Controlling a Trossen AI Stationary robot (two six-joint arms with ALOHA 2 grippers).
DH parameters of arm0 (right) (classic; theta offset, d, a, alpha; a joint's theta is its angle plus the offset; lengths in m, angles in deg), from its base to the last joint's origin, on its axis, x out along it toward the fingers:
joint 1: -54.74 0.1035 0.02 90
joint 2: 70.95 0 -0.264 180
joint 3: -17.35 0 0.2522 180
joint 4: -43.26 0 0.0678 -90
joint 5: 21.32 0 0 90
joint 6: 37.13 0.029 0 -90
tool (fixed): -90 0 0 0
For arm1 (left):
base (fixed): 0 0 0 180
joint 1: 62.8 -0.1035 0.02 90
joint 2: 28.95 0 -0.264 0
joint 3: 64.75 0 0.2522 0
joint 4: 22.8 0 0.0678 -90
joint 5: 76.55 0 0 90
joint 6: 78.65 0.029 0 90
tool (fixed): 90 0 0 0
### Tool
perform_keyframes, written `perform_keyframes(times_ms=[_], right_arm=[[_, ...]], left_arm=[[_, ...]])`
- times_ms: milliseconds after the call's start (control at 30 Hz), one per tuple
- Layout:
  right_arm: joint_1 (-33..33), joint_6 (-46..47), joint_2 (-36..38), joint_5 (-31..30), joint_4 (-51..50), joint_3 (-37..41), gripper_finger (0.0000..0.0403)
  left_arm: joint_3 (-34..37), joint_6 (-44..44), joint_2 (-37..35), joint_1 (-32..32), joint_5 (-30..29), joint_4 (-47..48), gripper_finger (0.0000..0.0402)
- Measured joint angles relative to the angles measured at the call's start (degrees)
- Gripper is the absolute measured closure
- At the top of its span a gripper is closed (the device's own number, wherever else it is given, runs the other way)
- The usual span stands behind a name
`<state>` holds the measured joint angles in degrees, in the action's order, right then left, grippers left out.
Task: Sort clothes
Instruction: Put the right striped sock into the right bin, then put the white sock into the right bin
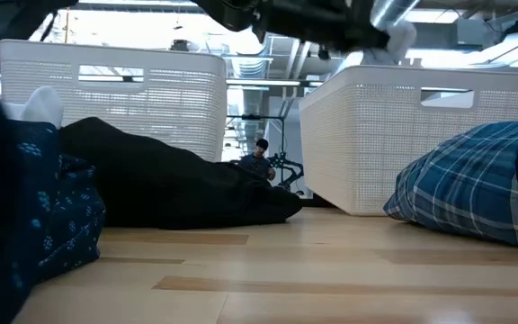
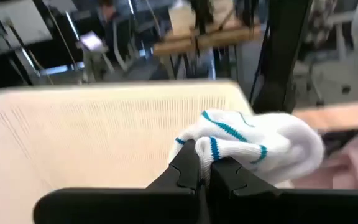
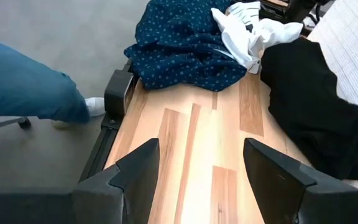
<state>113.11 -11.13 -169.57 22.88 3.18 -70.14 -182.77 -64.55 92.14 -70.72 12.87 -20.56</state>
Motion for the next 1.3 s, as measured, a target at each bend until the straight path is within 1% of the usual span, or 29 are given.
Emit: perform_keyframes(times_ms=[67, 200, 333, 567, 633, 700, 833, 933, 1300], right_arm=[[0.50, 0.36, -0.08, -0.01, -0.13, 0.00, 0.0157], [0.98, 0.98, -0.03, -0.39, 0.00, 0.00, 0.0164], [1.25, 1.04, -0.03, -0.46, 0.27, 0.00, 0.0173], [1.14, 1.04, -0.03, -0.59, 0.41, 0.00, 0.0184], [1.12, 1.05, -0.03, -0.59, 0.55, 0.00, 0.0186], [1.12, 1.03, -0.03, -0.60, 0.60, 0.00, 0.0188], [1.07, 0.76, -0.01, -0.62, 0.59, 0.00, 0.0188], [0.67, 0.74, -0.01, -0.66, 0.61, 0.00, 0.0188], [-0.13, 0.55, -0.01, -0.81, 1.32, 0.00, 0.0189]], left_arm=[[-1.24, -0.07, 0.96, 0.10, -1.39, 3.05, 0.0392], [-1.81, -0.92, 1.01, 0.15, -3.38, 4.70, 0.0368], [-1.85, -1.41, 0.88, 0.15, -3.39, 6.23, 0.0325], [-1.85, -3.67, 0.66, 0.46, 0.77, 7.09, 0.0218], [-2.57, -4.95, 0.74, 0.35, 3.29, 10.16, 0.0195], [-4.97, -6.03, 0.79, 0.17, 5.59, 15.60, 0.0178], [-9.62, -6.47, 0.64, 0.15, 6.69, 24.45, 0.0168], [-14.08, -6.30, 0.77, 0.42, 6.69, 32.12, 0.0167], [-28.50, -3.28, 0.70, 0.87, 6.48, 53.19, 0.0170]])
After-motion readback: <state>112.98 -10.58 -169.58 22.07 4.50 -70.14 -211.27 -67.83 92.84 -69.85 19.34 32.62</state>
